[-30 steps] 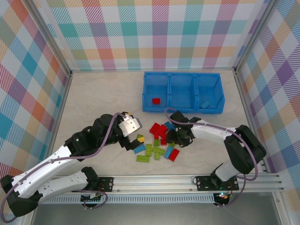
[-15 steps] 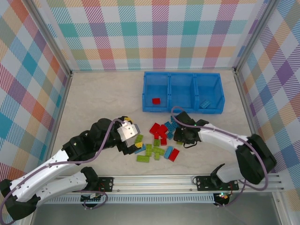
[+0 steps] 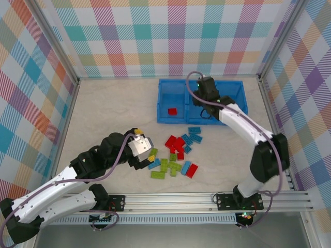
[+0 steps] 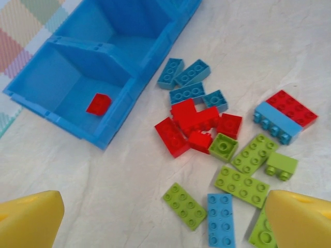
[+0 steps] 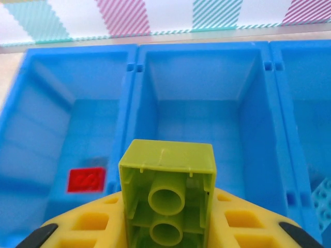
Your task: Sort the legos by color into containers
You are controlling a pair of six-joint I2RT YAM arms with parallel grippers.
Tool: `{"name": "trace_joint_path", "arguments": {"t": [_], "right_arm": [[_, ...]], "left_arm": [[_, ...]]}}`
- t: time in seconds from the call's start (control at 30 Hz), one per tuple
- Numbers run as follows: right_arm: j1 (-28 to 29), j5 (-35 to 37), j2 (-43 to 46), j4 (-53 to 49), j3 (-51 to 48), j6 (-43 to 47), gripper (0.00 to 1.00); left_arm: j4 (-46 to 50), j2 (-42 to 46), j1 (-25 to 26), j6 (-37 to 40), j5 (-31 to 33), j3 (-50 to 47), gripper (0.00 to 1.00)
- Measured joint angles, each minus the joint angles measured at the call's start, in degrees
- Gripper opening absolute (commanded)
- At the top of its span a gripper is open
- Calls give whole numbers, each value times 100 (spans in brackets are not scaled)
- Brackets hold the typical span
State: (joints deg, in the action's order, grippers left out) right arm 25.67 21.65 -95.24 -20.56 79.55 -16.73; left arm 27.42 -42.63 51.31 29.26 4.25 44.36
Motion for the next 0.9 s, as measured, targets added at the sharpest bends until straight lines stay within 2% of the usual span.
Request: {"name": "trace_joint_path", "arguments": {"t": [0.1,0.23,0.43,0.63,0.9], "right_arm": [[-254,-166,-669,7,365,118,30],[-496,-439,-1222,-98,549,111,45],[-573,-708,-1215,-299,590,118,49],[-575,-894,-507,-378,409,129,52],[-420,-1805,1633,-487,-1556,83,60]], "left_arm": [[-55,0,0,17,219,0,100],[-59,0,0,17,365,-4,100],[-59,-4,0,20,393,-4,100],[-44,-4,0,44,374,-4,100],[-31,9,0,111,256,-4,100]]}}
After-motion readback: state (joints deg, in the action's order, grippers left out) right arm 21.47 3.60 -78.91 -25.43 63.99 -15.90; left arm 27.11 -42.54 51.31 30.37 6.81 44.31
